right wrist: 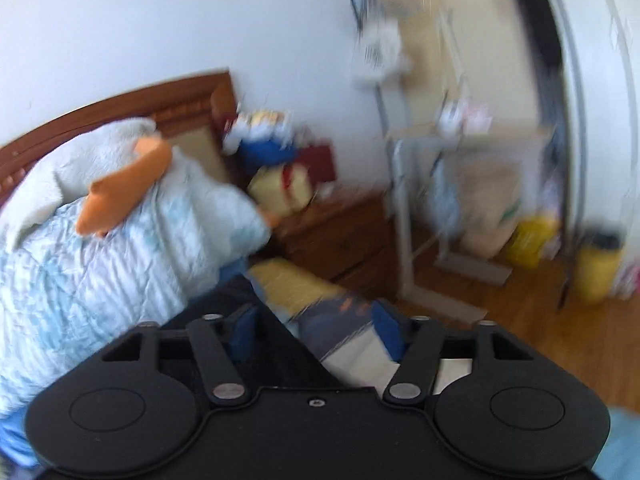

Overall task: Fold clothes
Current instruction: 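Lower the sweatshirt onto the stack and open both tools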

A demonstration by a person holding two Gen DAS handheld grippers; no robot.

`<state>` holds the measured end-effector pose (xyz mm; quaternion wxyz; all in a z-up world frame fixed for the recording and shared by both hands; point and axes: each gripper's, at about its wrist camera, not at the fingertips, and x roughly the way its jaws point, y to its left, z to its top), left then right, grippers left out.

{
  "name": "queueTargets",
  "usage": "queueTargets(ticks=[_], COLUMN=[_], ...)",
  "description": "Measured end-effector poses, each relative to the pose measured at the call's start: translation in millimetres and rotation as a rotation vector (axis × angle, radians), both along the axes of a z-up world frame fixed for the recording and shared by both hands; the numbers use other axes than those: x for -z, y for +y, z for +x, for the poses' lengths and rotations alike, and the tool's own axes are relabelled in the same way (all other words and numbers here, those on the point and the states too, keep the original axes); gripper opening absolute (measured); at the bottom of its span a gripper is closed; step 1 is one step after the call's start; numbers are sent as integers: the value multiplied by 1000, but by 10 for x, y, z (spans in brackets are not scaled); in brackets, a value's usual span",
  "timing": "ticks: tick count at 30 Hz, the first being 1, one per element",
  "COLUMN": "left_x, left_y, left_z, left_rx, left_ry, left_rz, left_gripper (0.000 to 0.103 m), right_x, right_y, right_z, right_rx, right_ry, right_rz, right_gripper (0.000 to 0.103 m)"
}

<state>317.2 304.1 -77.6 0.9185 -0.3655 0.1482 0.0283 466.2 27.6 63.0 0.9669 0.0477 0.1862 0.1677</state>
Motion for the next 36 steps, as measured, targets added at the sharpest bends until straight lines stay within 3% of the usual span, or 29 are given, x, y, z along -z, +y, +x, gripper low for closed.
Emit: queueTargets(ticks=[1,3,6,8,10,11,13,15,18,24,26,30,36], left_x=[-51,-123,-122,-81,5,76,187,195,224,279,272,255,170], left_y=[-6,-11,14,3,-21,-20,-25,-14,42,51,38,15,-70], left_z=[-42,-114,-137,-94,23,99,205,218,226,272,290,300,270], left_rx=[-23,-43,25,85,132,139,149,158,179,201,206,206,178], left_ry=[6,-23,-89,-118,-95,-41,45,46,45,61,66,70,71], left_rz=[33,79,37,8,-21,-53,-78,-69,-101,-129,-121,-108,-10], left_gripper=[37,37,37,37,37,37,36,37,37,36,36,37,40], right_x=[-42,-116,-168,-147,-80,-46,89,215,403,761,860,928,563], right_y=[58,148,149,155,174,184,312,429,602,283,229,213,113], right_z=[-98,-248,-331,-392,-459,-491,-487,-371,-198,113,80,-8,-317], right_rx=[0,1,-41,-102,-181,-219,-207,-207,-206,-191,-183,-180,-198], right_ry=[-41,-87,-69,-58,-50,-47,-82,-89,-97,85,81,51,5], right_rz=[-14,-8,95,130,129,128,13,-102,-273,-22,11,-5,-58], right_gripper=[41,39,19,19,19,20,37,50,51,55,55,55,58])
